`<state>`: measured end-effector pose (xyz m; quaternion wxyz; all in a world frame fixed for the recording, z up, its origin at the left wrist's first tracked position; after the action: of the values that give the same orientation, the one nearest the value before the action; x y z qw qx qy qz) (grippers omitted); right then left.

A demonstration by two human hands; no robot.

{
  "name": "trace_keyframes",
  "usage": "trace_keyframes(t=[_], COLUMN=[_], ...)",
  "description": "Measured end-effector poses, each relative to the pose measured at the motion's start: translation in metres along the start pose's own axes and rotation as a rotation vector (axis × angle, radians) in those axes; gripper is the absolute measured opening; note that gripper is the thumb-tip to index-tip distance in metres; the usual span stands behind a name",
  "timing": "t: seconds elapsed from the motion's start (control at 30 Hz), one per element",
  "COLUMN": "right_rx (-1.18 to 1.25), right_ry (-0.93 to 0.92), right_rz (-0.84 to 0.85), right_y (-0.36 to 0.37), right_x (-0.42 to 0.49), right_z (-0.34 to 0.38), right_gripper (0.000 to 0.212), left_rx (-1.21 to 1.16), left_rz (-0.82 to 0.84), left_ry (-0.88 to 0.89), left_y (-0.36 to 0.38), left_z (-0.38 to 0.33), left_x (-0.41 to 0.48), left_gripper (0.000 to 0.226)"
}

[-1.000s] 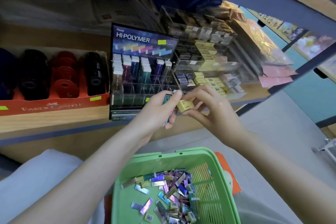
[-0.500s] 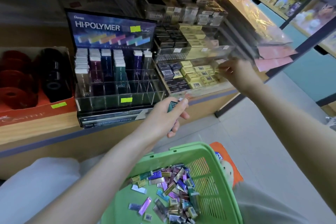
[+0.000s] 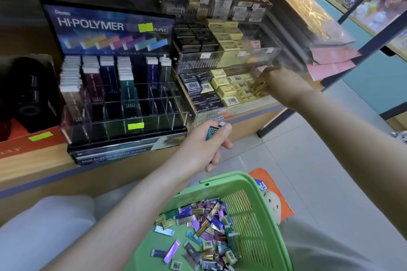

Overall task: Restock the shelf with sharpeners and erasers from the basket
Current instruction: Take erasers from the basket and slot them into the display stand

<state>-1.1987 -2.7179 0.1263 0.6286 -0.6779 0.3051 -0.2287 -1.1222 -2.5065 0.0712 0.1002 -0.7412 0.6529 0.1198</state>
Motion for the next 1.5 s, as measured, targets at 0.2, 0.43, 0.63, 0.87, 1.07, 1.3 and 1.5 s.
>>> trace_keyframes(t=[0.2, 0.43, 0.63, 0.87, 1.07, 1.3, 1.5], right_rx=[0.011, 0.043, 0.062, -0.005, 0.328, 0.958, 1.244], right_ry=[0.012, 0.005, 0.047, 0.037, -0.065, 0.000, 0.053], right_rz=[-0.077, -0.020, -0.055, -0.040, -0.363, -0.028, -0.027], right_y=[-0.004, 0.001, 0.002, 0.003, -0.020, -0.005, -0.013], right_x=[-0.001, 0.001, 0.007, 0.000, -0.043, -0.092, -0.105], right_z=[-0.004, -0.006, -0.010, -0.007, 0.037, 0.109, 0.114], right_gripper=[0.031, 0.028, 0.026, 0.024, 0.021, 0.021, 0.012], left_rx=[0.012, 0.002, 0.015, -0.057, -0.112, -0.015, 0.107], left_rz=[-0.012, -0.007, -0.007, -0.006, -0.004, -0.036, -0.071], left_ry=[-0.007, -0.019, -0.019, -0.038, -0.018, 0.125, 0.146], left_y=[-0.002, 0.000, 0.000, 0.002, 0.000, -0.007, -0.026], left_z=[0.005, 0.010, 0.010, 0.011, 0.008, -0.006, -0.009], left_x=[0.004, 0.008, 0.010, 0.013, 0.013, 0.004, -0.013], left_gripper=[0.026, 0.024, 0.025, 0.023, 0.029, 0.023, 0.015])
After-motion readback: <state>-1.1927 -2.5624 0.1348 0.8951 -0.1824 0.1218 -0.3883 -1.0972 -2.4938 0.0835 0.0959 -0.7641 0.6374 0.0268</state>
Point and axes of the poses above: each hand's wrist, its own x-axis towards the middle knuckle, its own y-axis out of the palm, z = x × y, the point moved 9 cm from there along x, towards the middle knuckle, and after that the axes turned 7 degrees about x, right-handed, at the moved point
